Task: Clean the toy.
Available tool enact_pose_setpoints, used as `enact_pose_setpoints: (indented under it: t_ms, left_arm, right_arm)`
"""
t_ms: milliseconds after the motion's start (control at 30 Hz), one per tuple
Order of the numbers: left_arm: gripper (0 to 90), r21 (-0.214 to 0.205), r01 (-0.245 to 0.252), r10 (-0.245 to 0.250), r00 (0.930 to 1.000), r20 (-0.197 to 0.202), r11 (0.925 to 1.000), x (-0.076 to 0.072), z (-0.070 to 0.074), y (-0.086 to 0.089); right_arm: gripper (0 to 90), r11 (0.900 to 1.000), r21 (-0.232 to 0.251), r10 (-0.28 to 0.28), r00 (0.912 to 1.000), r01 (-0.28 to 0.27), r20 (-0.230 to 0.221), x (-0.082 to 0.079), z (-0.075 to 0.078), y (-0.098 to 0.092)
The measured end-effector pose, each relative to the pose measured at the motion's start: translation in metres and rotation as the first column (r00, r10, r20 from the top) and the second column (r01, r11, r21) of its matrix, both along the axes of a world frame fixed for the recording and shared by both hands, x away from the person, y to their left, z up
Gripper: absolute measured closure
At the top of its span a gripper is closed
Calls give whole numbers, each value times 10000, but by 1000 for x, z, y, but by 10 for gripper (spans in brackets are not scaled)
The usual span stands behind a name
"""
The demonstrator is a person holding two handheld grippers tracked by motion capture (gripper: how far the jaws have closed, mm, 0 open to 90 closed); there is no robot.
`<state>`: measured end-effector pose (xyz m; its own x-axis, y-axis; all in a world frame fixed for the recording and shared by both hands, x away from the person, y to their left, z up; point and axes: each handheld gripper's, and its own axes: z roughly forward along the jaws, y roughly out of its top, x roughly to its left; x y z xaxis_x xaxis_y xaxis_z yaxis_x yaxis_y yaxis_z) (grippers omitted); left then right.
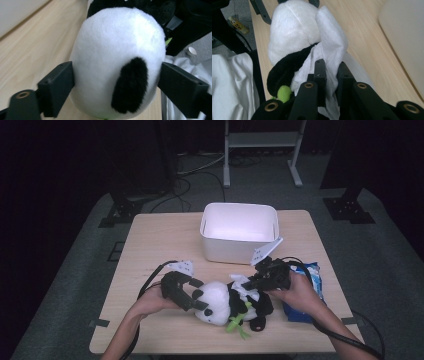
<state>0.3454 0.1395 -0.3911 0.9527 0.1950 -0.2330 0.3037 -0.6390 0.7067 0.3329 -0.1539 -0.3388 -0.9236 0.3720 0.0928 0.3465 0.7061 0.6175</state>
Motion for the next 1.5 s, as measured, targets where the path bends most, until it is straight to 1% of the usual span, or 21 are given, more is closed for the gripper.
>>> enact_pose_setpoints:
  t_ms: [167,333,433,467,500,567,633,700,733,767,867,900,1000,1067,1100,1167,1233,1267,1333,1433,1500]
  left_arm:
    - [67,349,223,-215,9995,-233,9991,2,2,-10]
    - [35,590,524,-484,9966,-673,9969,1,-2,-17]
    - [33,708,602,-554,9961,-680,9957,0,-3,-20]
    - [43,712,643,-599,9963,-621,9954,-1,-4,-21]
    - [83,667,620,-586,9969,-518,9958,-1,-3,-21]
    - [218,605,498,-486,9986,-213,9969,-1,-2,-19]
    - [293,597,378,-387,9992,141,9975,-2,0,-18]
    - [314,576,346,-359,9991,221,9977,1,1,-17]
    - [322,547,300,-321,9988,374,9981,3,2,-17]
    - [325,544,297,-319,9987,387,9981,5,2,-17]
    - [327,628,372,-418,9964,743,9973,11,7,-18]
    - [328,581,462,-519,9937,995,9972,14,9,-19]
    - [328,858,650,-783,9838,1616,9942,24,21,-19]
    - [327,1041,760,-970,9718,2151,9917,30,28,-18]
    - [326,1089,778,-1013,9680,2296,9910,32,30,-17]
    - [323,1164,805,-1054,9684,2262,9899,33,28,-17]
    - [324,1288,893,-1180,9645,2363,9876,30,19,-17]
    - [324,1277,886,-1162,9665,2288,9878,28,15,-16]
    - [324,1084,869,-1089,9701,2171,9903,25,5,-14]
    - [324,723,856,-1008,9644,2446,9937,18,0,-8]
    - [322,571,780,-899,9643,2489,9953,15,-2,-5]
  right_arm:
    - [803,9998,131,163,9998,-161,-118,-6,-3,-1]
    - [804,9995,262,166,9994,-158,-312,-10,-8,-4]
    - [806,9991,397,165,9988,-147,-451,-13,-11,-5]
    - [806,9988,462,163,9987,-140,-490,-13,-12,-5]
    - [806,9986,503,154,9987,-129,-496,-13,-12,-5]
    - [805,9987,506,84,9988,-60,-478,-12,-11,-5]
    - [802,9980,640,24,9988,7,-483,-9,-7,-6]
    - [802,9957,929,41,9974,26,-713,-3,-3,-8]
    - [801,9949,1001,-14,9974,87,-723,-1,-1,-8]
    - [802,9950,994,-46,9976,115,-686,2,0,-9]
    - [802,9947,996,-196,9977,260,-648,8,3,-8]
    - [802,9946,1015,-158,9978,224,-649,10,4,-8]
    - [803,9937,1091,-189,9980,254,-602,19,9,-5]
    - [803,9925,1179,-267,9981,331,-549,23,12,-2]
    - [803,9919,1228,-254,9982,320,-551,24,13,0]
    - [804,9938,1096,-127,9977,200,-667,24,11,6]
    - [805,9961,881,106,9971,-39,-759,23,8,12]
    - [804,9963,845,206,9974,-147,-698,22,7,14]
    - [804,9965,821,182,9982,-134,-575,23,8,17]
    - [804,9962,864,-113,9994,142,-342,31,14,17]
    - [804,9951,904,-366,9984,402,-420,40,15,16]
